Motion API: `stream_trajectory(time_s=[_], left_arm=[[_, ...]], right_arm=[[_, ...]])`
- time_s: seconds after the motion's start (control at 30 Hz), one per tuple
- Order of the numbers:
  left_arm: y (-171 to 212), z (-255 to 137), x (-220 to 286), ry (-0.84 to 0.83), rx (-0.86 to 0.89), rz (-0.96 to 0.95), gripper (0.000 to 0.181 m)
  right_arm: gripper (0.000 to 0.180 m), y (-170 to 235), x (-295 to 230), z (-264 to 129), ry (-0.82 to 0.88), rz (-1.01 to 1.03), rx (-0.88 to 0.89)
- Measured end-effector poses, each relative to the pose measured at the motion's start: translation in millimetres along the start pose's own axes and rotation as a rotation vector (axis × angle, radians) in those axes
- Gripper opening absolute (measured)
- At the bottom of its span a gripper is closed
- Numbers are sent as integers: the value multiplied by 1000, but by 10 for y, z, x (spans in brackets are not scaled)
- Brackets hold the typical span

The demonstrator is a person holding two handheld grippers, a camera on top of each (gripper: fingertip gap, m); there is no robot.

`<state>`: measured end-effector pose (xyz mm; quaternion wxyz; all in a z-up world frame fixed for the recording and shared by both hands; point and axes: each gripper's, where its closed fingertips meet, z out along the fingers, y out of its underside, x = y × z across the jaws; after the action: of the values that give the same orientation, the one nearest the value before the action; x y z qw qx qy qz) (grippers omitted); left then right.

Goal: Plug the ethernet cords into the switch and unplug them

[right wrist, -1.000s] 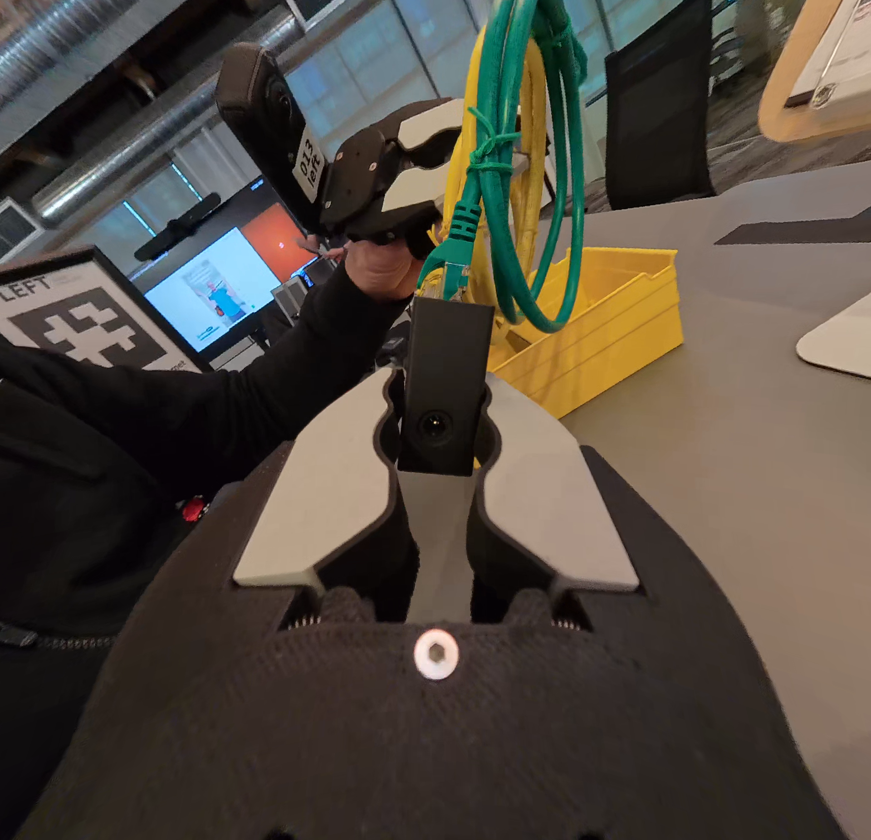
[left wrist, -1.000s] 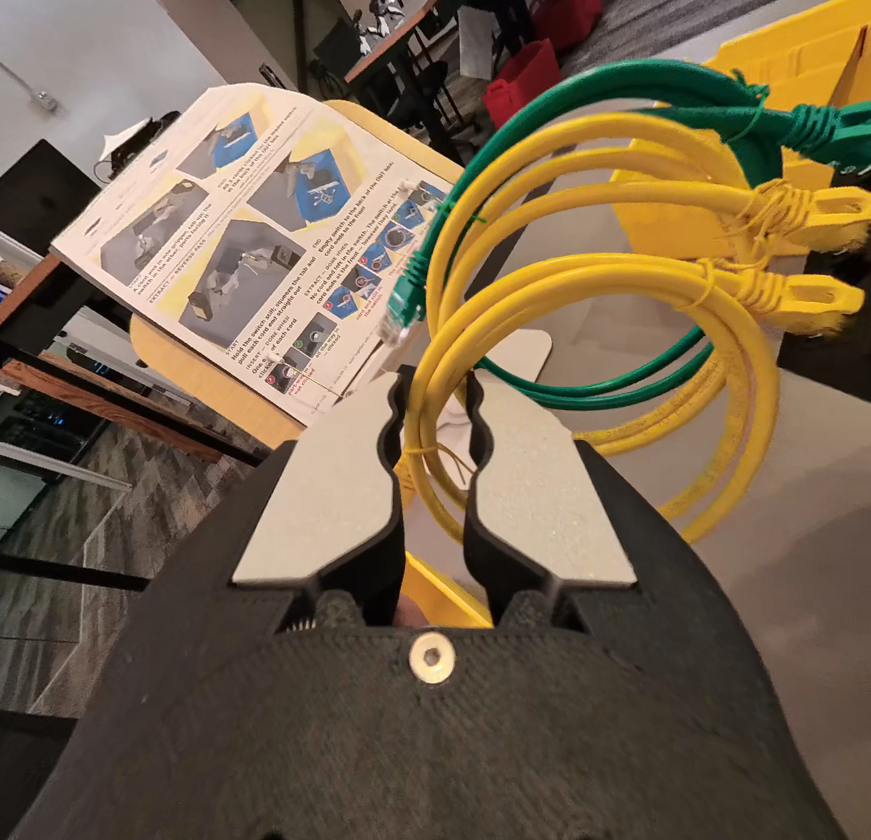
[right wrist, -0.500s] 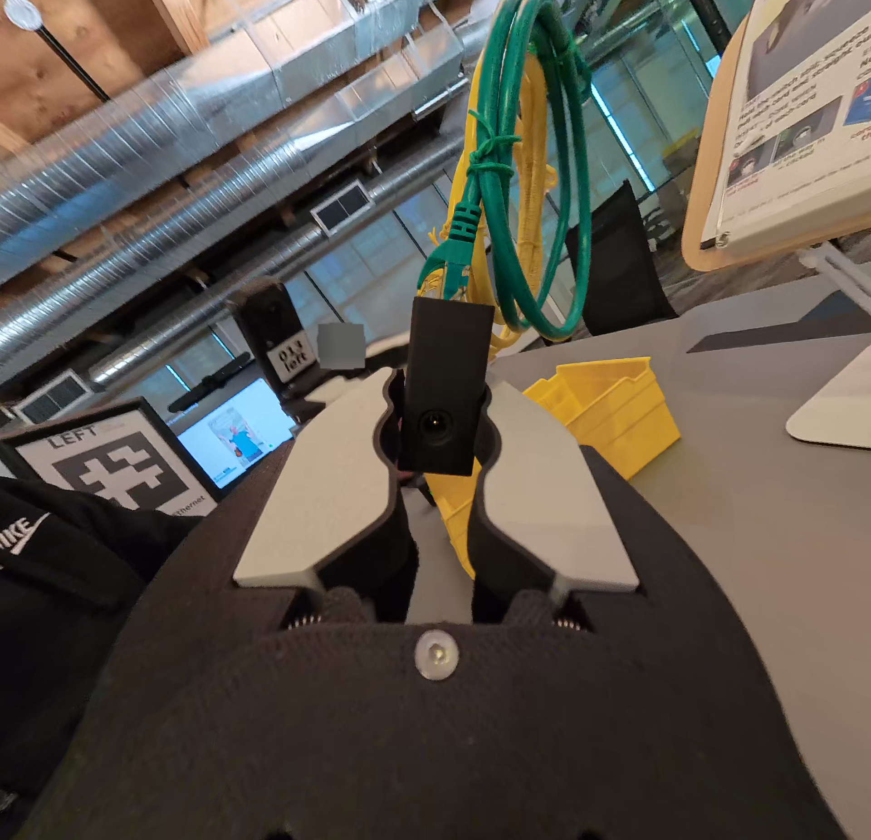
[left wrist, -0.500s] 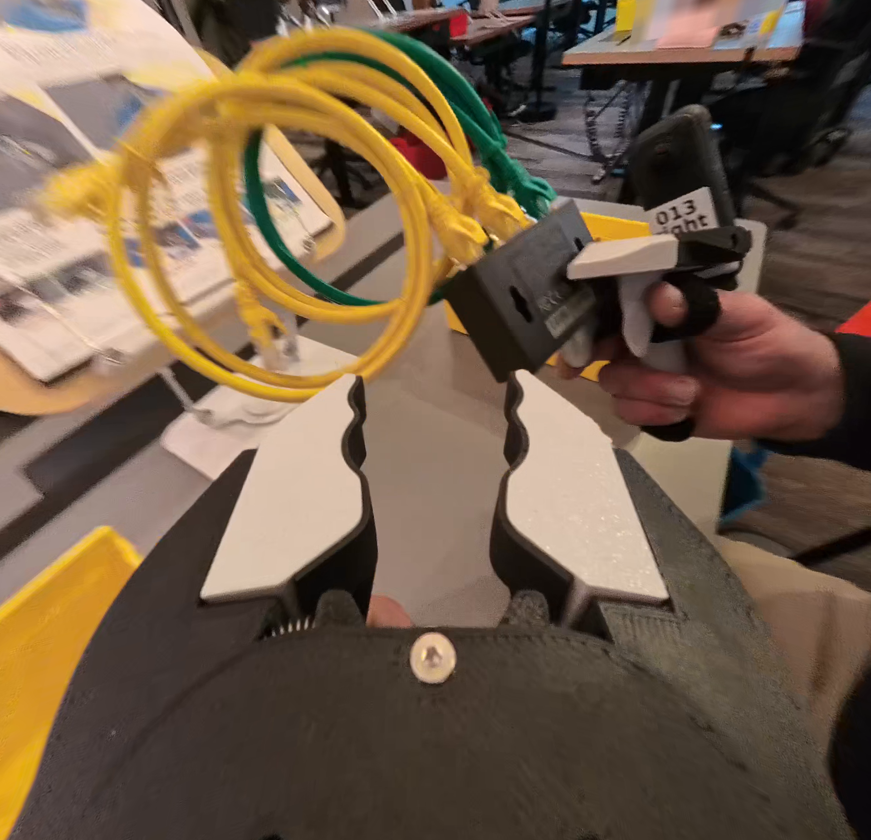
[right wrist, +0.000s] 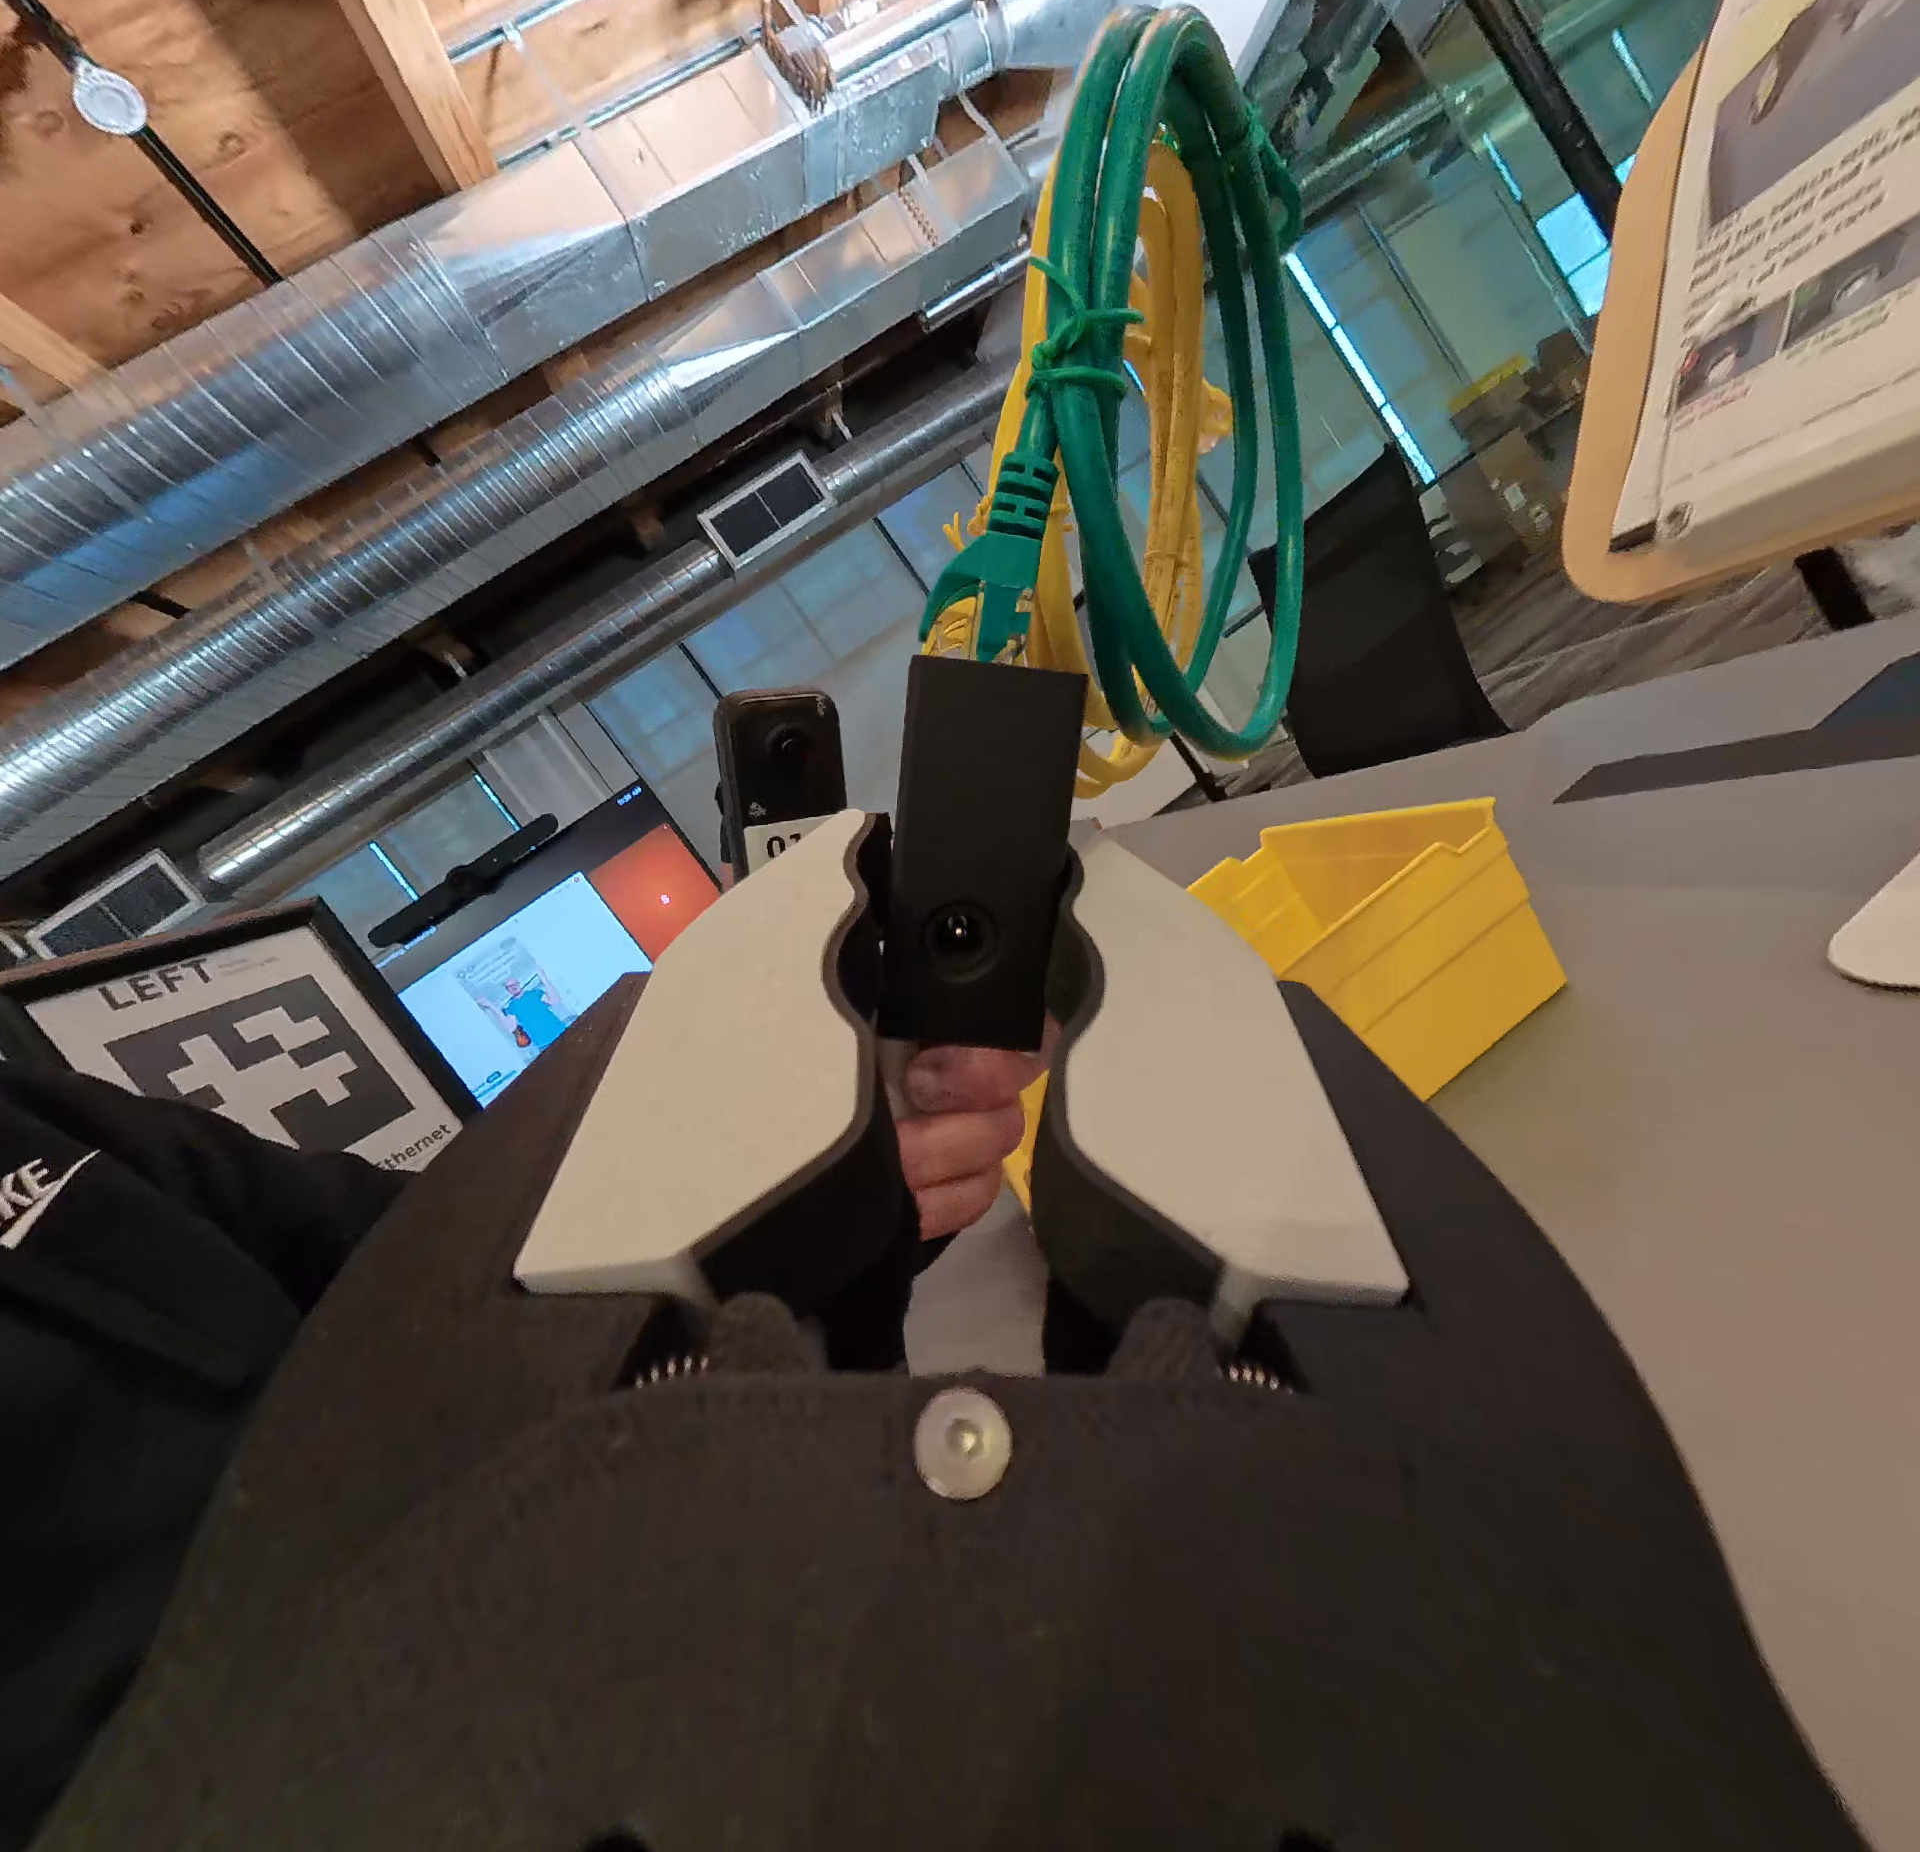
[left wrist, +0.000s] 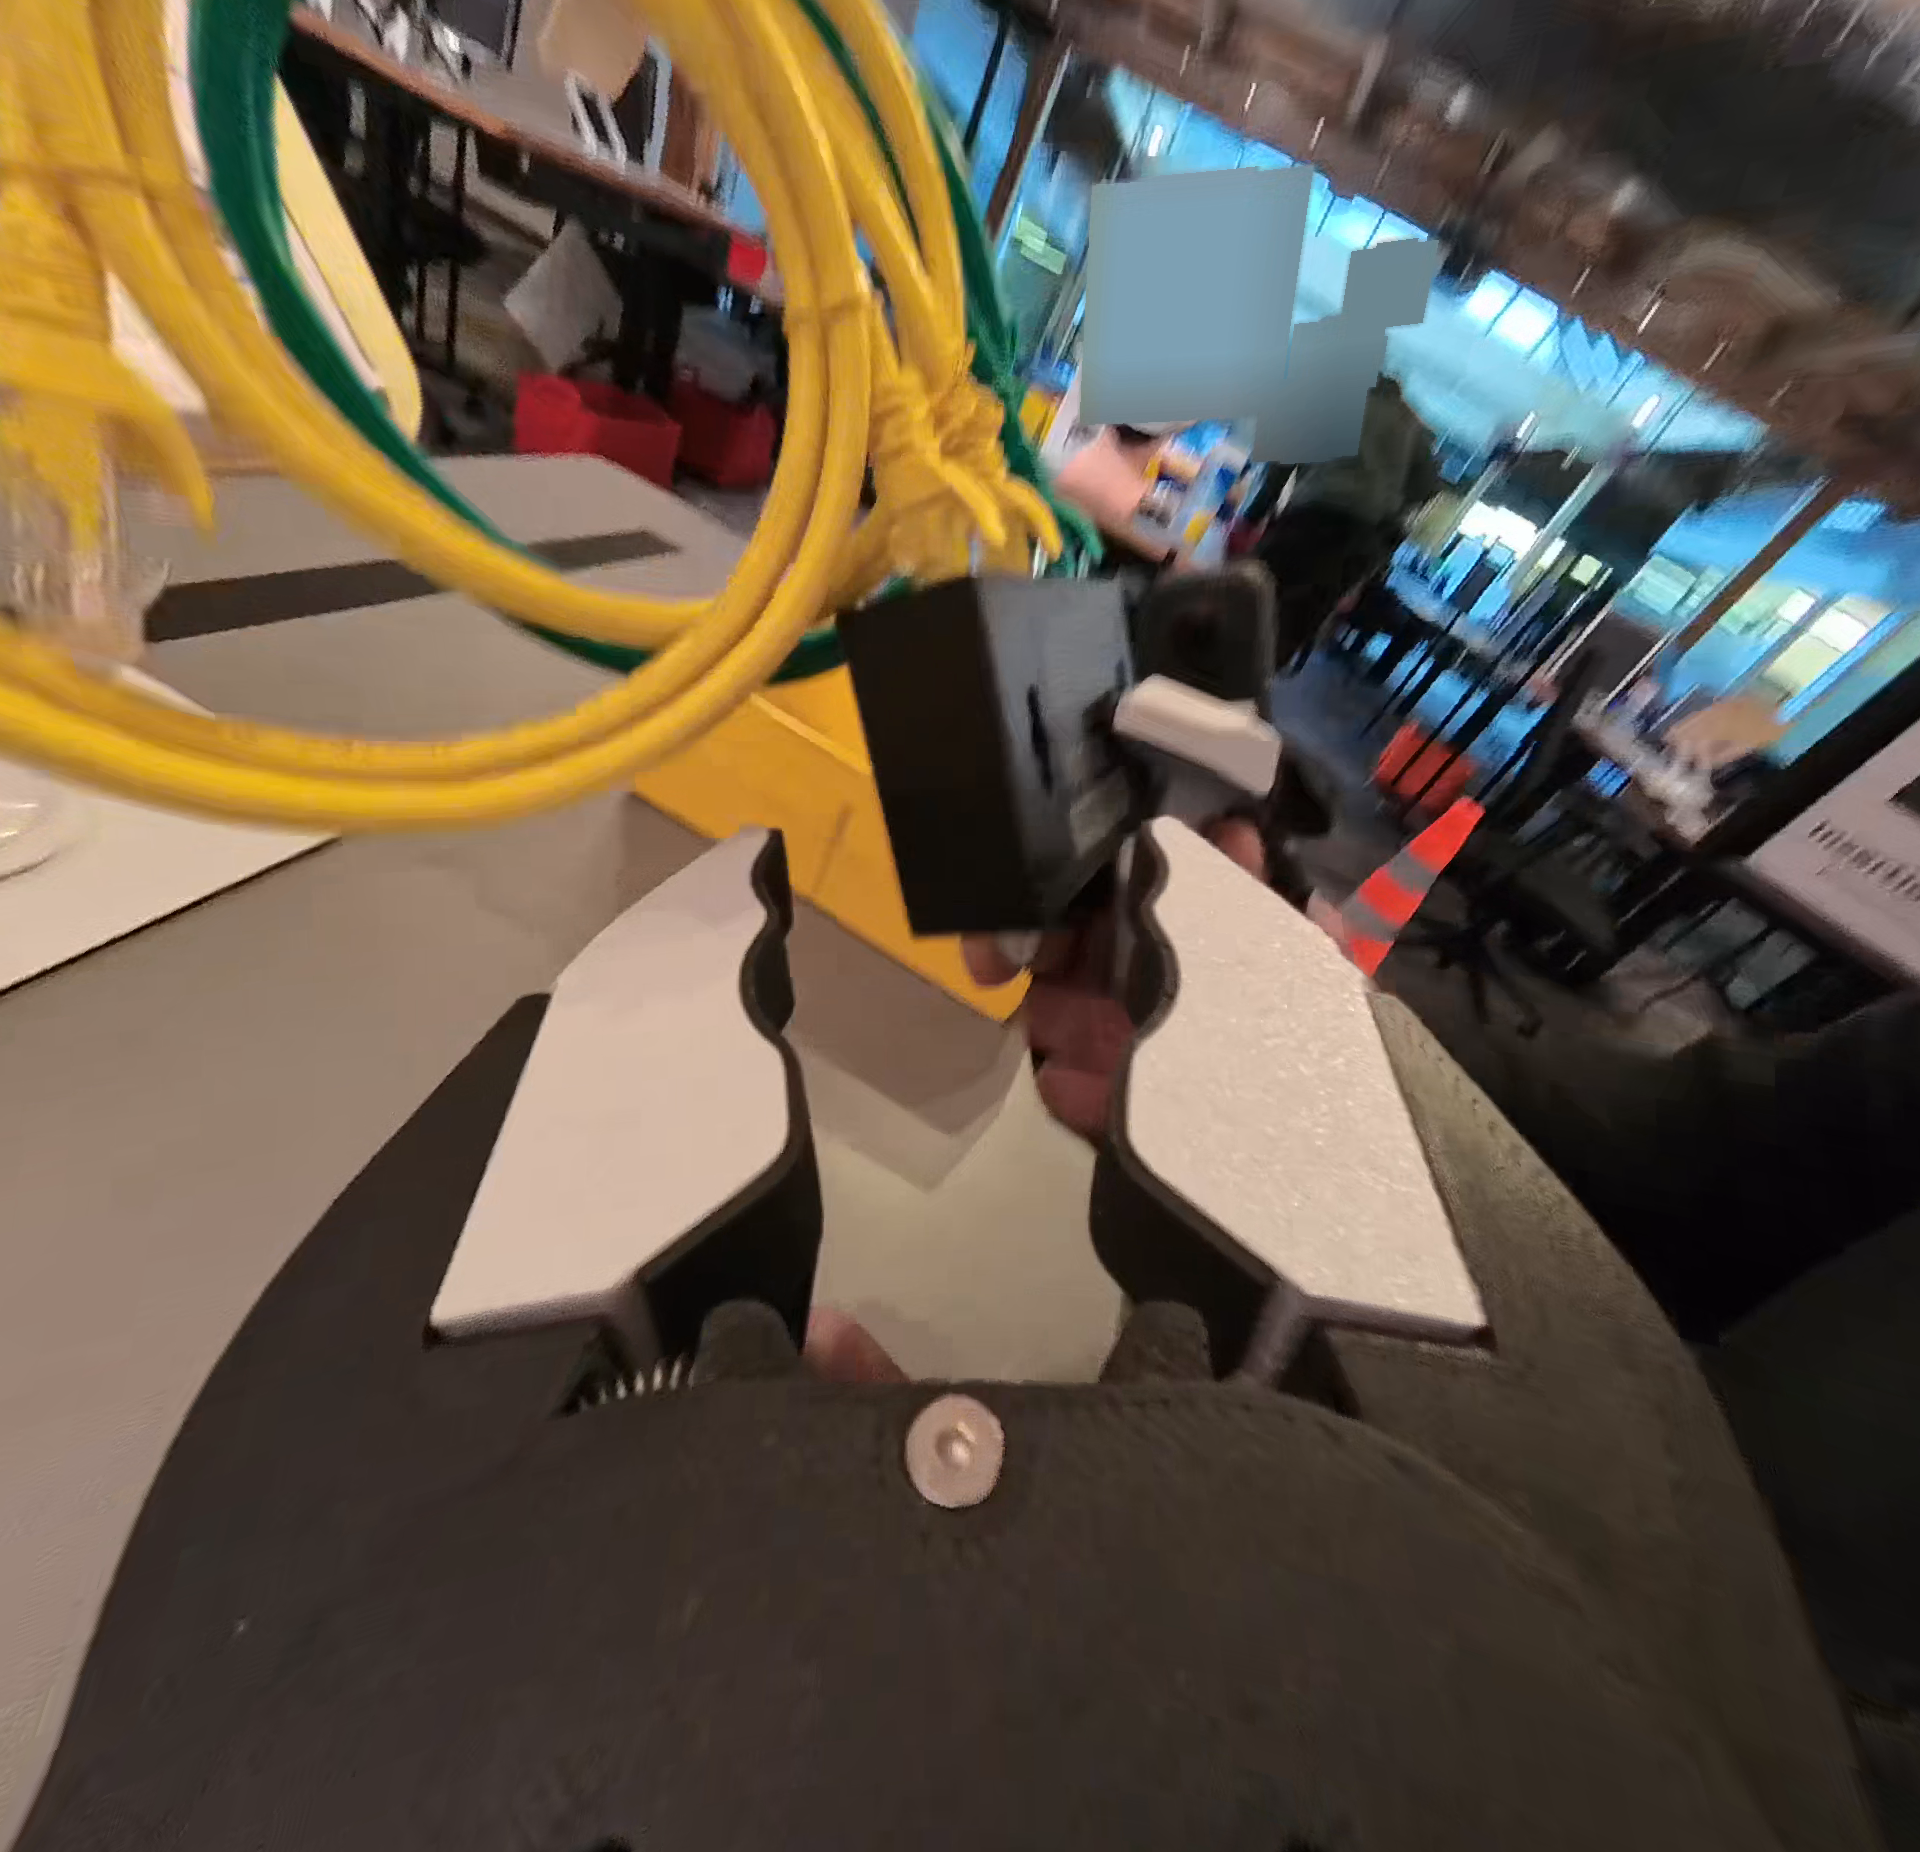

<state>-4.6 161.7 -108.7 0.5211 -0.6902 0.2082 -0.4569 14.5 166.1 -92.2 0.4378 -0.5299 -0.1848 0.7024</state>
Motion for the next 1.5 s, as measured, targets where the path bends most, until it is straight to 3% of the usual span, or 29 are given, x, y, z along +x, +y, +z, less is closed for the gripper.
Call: stream_trajectory(time_s=[0.07, 0.33, 0.47, 0.8, 0.97, 1.03, 1.27, 1.5], left_arm=[[-35, -10, 10, 32, 64, -69, 36], [-29, -71, -20, 58, 10, -66, 31], [-17, -127, 23, 100, -96, -1, 29], [141, -344, 86, 264, -357, -27, 29], [46, -339, 16, 218, -295, 35, 30], [-22, -316, -40, 153, -244, 116, 33], [-75, -234, -165, -96, -170, 528, 77], [70, -76, -186, -220, -195, 621, 103]], right_arm=[[27, 89, 3, 34, -4, 13, -15], [28, 218, 57, 54, -24, 65, -64], [38, 221, 12, 54, -49, 21, -116], [27, 561, -96, 1, -143, 22, -420], [27, 615, -84, 66, -132, 71, -414], [27, 573, -61, 87, -108, 81, -375], [27, 400, 80, 84, -34, 162, -226], [26, 275, 161, 41, 4, 166, -148]])
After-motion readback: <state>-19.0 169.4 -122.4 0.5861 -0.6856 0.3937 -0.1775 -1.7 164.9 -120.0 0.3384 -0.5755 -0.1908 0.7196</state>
